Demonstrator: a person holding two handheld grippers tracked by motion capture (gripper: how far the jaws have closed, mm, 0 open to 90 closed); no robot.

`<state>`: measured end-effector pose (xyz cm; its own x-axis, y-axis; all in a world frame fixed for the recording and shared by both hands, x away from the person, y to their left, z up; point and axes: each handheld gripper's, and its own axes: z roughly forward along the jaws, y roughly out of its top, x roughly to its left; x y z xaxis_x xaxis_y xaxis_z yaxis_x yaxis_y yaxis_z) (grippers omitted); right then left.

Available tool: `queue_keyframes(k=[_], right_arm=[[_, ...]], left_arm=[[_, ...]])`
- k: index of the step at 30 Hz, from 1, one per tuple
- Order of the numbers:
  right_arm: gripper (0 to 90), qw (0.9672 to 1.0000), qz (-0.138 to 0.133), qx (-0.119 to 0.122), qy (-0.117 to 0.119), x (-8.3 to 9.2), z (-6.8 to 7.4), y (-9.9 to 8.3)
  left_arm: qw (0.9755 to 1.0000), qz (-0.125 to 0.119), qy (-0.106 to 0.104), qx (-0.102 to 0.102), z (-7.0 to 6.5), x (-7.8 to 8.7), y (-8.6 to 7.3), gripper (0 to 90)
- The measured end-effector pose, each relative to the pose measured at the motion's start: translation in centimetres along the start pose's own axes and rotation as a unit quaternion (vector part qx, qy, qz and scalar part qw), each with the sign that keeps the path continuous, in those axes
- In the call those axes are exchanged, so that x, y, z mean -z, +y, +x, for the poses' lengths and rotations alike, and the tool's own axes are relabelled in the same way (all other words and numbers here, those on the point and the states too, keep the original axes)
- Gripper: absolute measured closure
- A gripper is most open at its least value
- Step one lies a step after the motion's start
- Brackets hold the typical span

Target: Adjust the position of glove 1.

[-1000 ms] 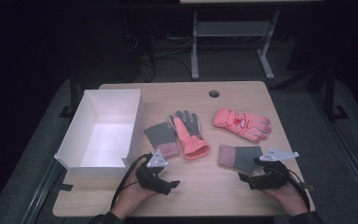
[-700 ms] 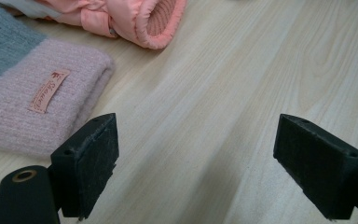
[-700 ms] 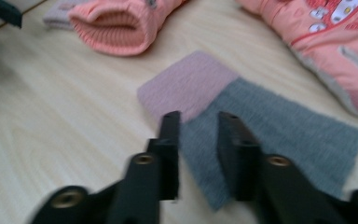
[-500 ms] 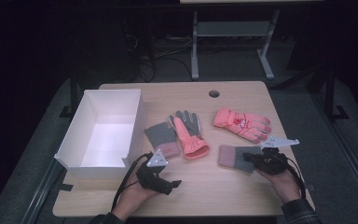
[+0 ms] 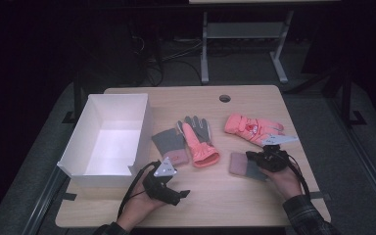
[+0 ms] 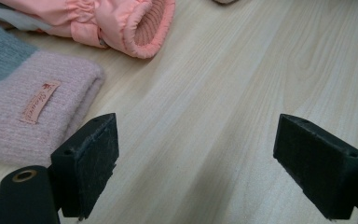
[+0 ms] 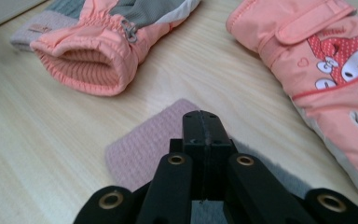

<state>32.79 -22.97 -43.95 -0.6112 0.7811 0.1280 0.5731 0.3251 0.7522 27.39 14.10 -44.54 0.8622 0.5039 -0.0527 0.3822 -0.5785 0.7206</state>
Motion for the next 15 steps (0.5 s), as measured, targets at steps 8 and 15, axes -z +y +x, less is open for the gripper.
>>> queue_keyframes(k=[8, 15], right_arm=[[90.0, 0.9999, 0.012, 0.001, 0.001, -2.0, 0.2, 0.6], [90.0, 0.9996, 0.03, -0.001, -0.003, -3.4, 0.1, 0.6]], left_arm=[[0.9999, 0.001, 0.01, -0.007, 0.0, 0.0, -0.1, 13.7], [1.0, 0.0, 0.007, -0.003, 0.0, 0.0, -0.2, 13.7]])
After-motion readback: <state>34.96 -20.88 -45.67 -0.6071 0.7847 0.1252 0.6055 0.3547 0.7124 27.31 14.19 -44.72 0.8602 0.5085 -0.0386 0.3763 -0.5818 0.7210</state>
